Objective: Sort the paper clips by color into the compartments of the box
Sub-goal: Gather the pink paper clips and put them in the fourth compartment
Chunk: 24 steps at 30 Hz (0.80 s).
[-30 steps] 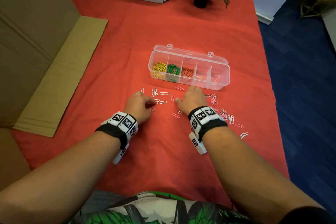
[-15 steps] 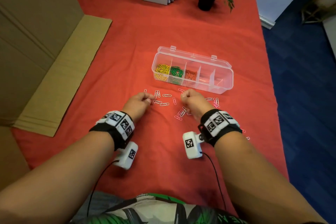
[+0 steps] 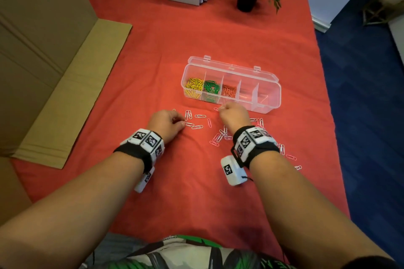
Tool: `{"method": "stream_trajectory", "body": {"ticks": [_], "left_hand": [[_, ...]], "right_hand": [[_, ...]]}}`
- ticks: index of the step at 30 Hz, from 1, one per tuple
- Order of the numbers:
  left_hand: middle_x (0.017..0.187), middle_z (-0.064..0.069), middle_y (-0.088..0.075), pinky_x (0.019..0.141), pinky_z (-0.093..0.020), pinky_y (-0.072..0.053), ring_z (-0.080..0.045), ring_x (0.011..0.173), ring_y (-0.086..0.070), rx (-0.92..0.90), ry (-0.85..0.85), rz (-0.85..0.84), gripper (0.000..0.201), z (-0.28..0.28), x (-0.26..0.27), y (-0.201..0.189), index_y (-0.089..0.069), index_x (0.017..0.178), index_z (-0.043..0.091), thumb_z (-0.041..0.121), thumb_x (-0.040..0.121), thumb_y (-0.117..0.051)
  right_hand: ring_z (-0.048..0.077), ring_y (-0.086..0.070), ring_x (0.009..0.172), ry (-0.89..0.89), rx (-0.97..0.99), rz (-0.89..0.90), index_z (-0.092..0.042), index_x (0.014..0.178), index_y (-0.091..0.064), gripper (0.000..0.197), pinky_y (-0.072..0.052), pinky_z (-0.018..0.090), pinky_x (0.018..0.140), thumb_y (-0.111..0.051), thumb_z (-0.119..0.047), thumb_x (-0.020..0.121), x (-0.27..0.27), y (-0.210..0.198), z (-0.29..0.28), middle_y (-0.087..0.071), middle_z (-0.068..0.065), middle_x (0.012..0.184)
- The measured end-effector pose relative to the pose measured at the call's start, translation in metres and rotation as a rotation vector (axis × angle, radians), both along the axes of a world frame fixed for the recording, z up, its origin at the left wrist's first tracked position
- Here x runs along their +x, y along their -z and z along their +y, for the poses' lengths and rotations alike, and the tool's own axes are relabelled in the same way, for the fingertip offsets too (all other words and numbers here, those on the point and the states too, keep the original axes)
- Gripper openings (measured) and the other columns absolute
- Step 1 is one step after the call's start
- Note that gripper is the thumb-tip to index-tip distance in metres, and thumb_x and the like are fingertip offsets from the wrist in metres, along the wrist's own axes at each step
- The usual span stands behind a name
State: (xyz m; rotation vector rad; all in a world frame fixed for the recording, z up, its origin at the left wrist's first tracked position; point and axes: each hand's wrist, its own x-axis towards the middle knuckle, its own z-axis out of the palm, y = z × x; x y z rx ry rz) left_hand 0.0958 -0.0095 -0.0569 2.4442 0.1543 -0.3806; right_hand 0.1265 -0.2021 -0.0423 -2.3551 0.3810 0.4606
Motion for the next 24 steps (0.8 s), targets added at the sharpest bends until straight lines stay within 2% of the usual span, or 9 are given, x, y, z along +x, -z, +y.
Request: {"method": "stream_trajectory", "body": {"ticks": [1, 3, 8, 10, 14, 17, 19, 22, 24], "left_hand": [[0.103, -0.007, -0.070, 0.083, -0.023, -0.042, -0.023, 0.098, -0.063, 0.049, 0.034, -0.043, 0.022, 0.000, -0.002, 0.002, -0.070, 0.103, 0.017, 0.021, 0.082, -0.063], [0.104, -0.012, -0.066, 0.088, -0.027, -0.042, -0.028, 0.099, -0.061, 0.116, 0.068, -0.110, 0.020, 0.000, -0.005, 0.005, -0.069, 0.100, 0.014, 0.020, 0.081, -0.063], [0.105, -0.019, -0.057, 0.085, -0.036, -0.042, -0.036, 0.099, -0.056, 0.208, 0.118, -0.087, 0.019, -0.002, -0.009, 0.007, -0.061, 0.097, 0.006, 0.021, 0.088, -0.055], [0.107, -0.018, -0.056, 0.087, -0.037, -0.041, -0.037, 0.101, -0.055, 0.214, 0.120, -0.047, 0.019, -0.003, -0.010, 0.008, -0.059, 0.099, 0.006, 0.021, 0.090, -0.052], [0.104, -0.018, -0.058, 0.087, -0.033, -0.039, -0.033, 0.100, -0.054, 0.100, 0.090, -0.022, 0.015, -0.004, -0.012, 0.007, -0.059, 0.094, 0.005, 0.017, 0.090, -0.052], [0.078, -0.008, -0.055, 0.065, -0.030, -0.036, -0.024, 0.071, -0.050, -0.152, -0.057, 0.028, 0.013, -0.008, -0.012, 0.001, -0.055, 0.080, 0.013, 0.016, 0.091, -0.050], [0.064, -0.001, -0.042, 0.051, -0.026, -0.030, -0.014, 0.052, -0.039, -0.543, -0.278, 0.167, 0.024, -0.011, -0.013, -0.007, -0.046, 0.070, 0.019, 0.014, 0.094, -0.044], [0.064, 0.000, -0.047, 0.043, -0.018, -0.040, -0.008, 0.049, -0.045, -1.130, -0.549, 0.408, 0.024, -0.007, -0.016, -0.022, -0.047, 0.070, 0.017, 0.011, 0.092, -0.041], [0.063, -0.002, -0.058, 0.048, -0.018, -0.047, -0.012, 0.050, -0.054, -1.336, -0.612, 0.535, 0.014, -0.003, -0.017, -0.032, -0.050, 0.068, 0.014, 0.015, 0.081, -0.045]], "right_hand": [[0.027, -0.063, 0.087, -0.101, -0.157, -0.041, -0.007, 0.099, -0.064, 0.026, -0.051, 0.033, 0.082, -0.044, -0.018, 0.089, -0.001, -0.001, 0.002, -0.067, 0.013, 0.096], [0.033, -0.064, 0.093, -0.248, -0.340, -0.099, -0.009, 0.108, -0.055, 0.026, -0.049, 0.038, 0.076, -0.044, -0.015, 0.086, -0.007, -0.002, 0.008, -0.067, 0.014, 0.100], [0.036, -0.064, 0.090, -0.452, -0.546, -0.200, -0.002, 0.125, -0.037, 0.040, -0.038, 0.037, 0.062, -0.039, -0.003, 0.084, -0.016, 0.006, 0.011, -0.065, 0.016, 0.102], [0.036, -0.064, 0.091, -0.494, -0.553, -0.180, -0.001, 0.124, -0.038, 0.039, -0.038, 0.037, 0.062, -0.038, -0.002, 0.085, -0.019, 0.005, 0.010, -0.064, 0.016, 0.103], [0.037, -0.063, 0.092, -0.434, -0.355, -0.048, -0.007, 0.107, -0.044, 0.022, -0.041, 0.036, 0.068, -0.039, -0.010, 0.086, -0.020, 0.000, 0.010, -0.065, 0.019, 0.101], [0.039, -0.062, 0.094, -0.422, -0.315, -0.048, -0.005, 0.107, -0.045, 0.021, -0.042, 0.036, 0.069, -0.041, -0.010, 0.087, -0.023, 0.003, 0.017, -0.065, 0.022, 0.102], [0.039, -0.062, 0.096, -0.443, -0.344, -0.063, -0.003, 0.109, -0.043, 0.021, -0.042, 0.036, 0.069, -0.040, -0.009, 0.089, -0.026, 0.005, 0.023, -0.065, 0.022, 0.104], [0.038, -0.062, 0.099, -0.442, -0.380, -0.065, -0.003, 0.112, -0.041, 0.022, -0.040, 0.037, 0.069, -0.035, -0.005, 0.090, -0.028, 0.006, 0.030, -0.062, 0.021, 0.109], [0.036, -0.062, 0.102, -0.434, -0.401, -0.034, -0.003, 0.114, -0.041, 0.026, -0.043, 0.037, 0.073, -0.032, -0.004, 0.089, -0.028, 0.005, 0.033, -0.061, 0.021, 0.112]]}}
